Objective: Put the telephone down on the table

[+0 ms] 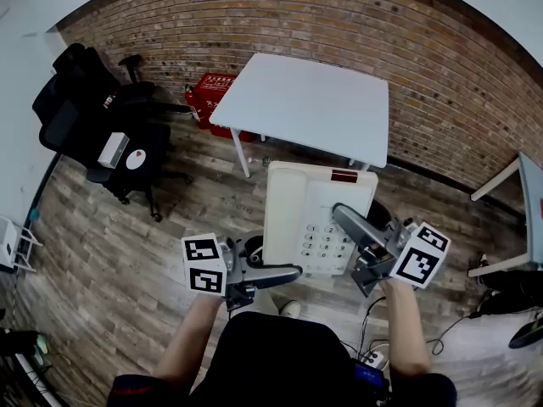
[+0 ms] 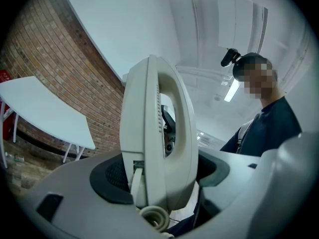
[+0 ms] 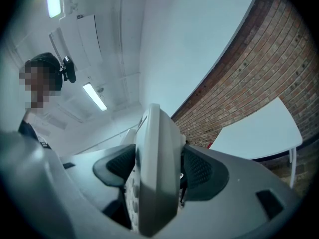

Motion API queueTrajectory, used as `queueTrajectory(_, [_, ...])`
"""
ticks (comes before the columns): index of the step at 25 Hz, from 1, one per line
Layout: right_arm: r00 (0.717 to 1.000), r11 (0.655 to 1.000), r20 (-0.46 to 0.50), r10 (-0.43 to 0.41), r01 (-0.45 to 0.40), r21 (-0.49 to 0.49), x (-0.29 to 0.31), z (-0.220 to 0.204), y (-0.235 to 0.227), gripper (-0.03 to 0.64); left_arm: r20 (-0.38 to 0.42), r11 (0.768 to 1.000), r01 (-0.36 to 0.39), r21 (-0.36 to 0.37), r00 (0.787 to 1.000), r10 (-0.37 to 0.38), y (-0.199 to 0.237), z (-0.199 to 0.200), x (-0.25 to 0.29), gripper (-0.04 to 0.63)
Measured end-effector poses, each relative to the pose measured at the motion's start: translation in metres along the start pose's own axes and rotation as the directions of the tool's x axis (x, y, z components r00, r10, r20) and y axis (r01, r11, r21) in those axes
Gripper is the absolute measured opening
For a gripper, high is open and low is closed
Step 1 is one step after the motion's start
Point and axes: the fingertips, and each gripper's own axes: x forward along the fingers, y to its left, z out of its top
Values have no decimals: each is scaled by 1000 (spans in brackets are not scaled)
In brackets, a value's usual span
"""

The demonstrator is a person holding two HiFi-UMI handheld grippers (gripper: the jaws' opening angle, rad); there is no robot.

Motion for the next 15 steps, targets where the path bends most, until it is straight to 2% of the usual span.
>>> queueTrajectory(8, [1000, 1000, 5, 11, -11, 12, -1, -2, 1, 285, -5, 1000, -17, 8, 1000, 17, -2, 0, -2, 344])
queueTrajectory(15, [1000, 1000, 7, 7, -7, 23, 10, 7, -14, 285, -6, 1000, -20, 3, 1000, 20, 14, 11, 1, 344])
